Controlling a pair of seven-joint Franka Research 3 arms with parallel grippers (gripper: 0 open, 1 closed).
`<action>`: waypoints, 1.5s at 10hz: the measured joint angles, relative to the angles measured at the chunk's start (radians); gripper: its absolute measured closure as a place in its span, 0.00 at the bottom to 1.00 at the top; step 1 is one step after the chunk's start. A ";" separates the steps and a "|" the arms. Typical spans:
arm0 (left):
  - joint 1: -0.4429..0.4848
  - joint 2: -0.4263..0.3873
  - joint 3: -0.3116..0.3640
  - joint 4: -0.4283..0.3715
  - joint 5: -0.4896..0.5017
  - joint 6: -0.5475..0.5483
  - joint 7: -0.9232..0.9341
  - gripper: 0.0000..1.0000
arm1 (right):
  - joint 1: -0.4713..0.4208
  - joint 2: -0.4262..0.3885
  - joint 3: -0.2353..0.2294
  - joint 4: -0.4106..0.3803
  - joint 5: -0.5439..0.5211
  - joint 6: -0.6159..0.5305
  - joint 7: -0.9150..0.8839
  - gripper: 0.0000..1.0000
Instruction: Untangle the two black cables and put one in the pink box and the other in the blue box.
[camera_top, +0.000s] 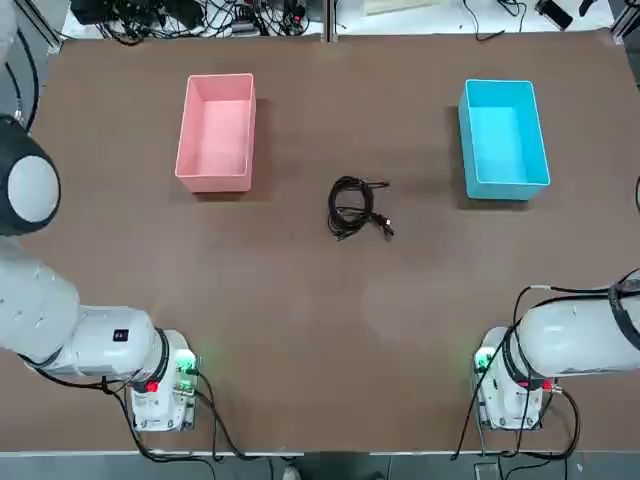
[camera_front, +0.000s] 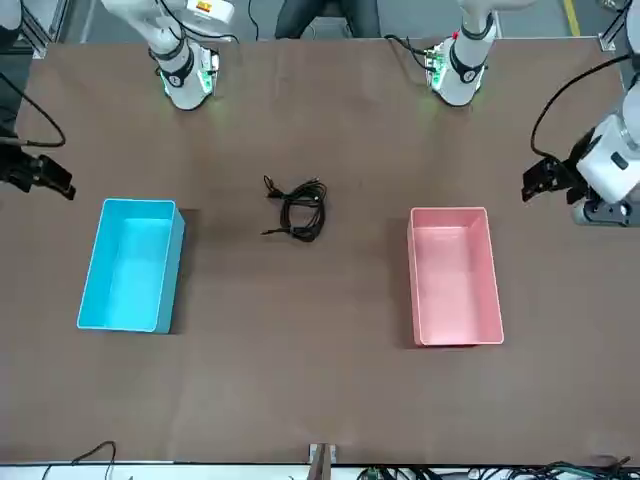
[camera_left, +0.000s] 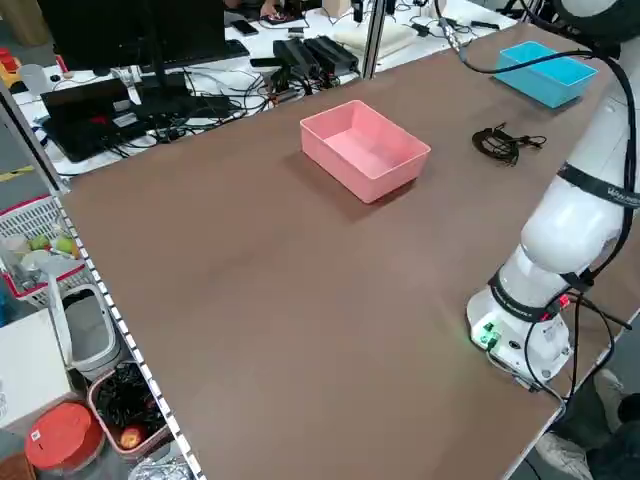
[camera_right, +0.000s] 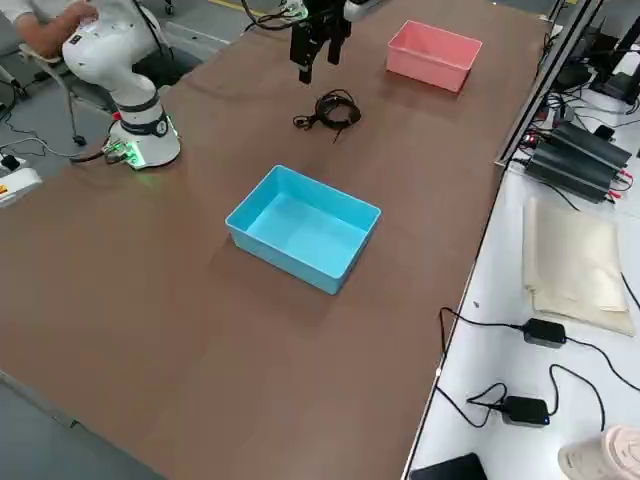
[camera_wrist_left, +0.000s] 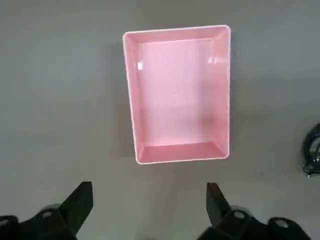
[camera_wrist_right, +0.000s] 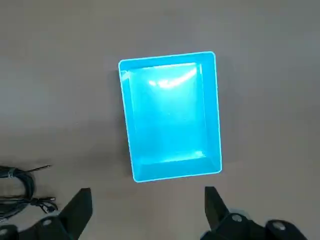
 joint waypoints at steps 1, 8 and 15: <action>-0.019 0.011 -0.026 -0.001 -0.002 0.001 -0.008 0.00 | 0.023 0.005 0.001 -0.022 0.007 0.040 0.050 0.00; -0.343 0.186 -0.072 -0.004 -0.006 0.158 -0.233 0.00 | 0.239 0.031 0.010 -0.321 0.049 0.343 0.561 0.00; -0.600 0.462 -0.069 -0.001 0.085 0.520 -0.344 0.00 | 0.406 0.030 0.011 -0.625 0.052 0.693 0.772 0.00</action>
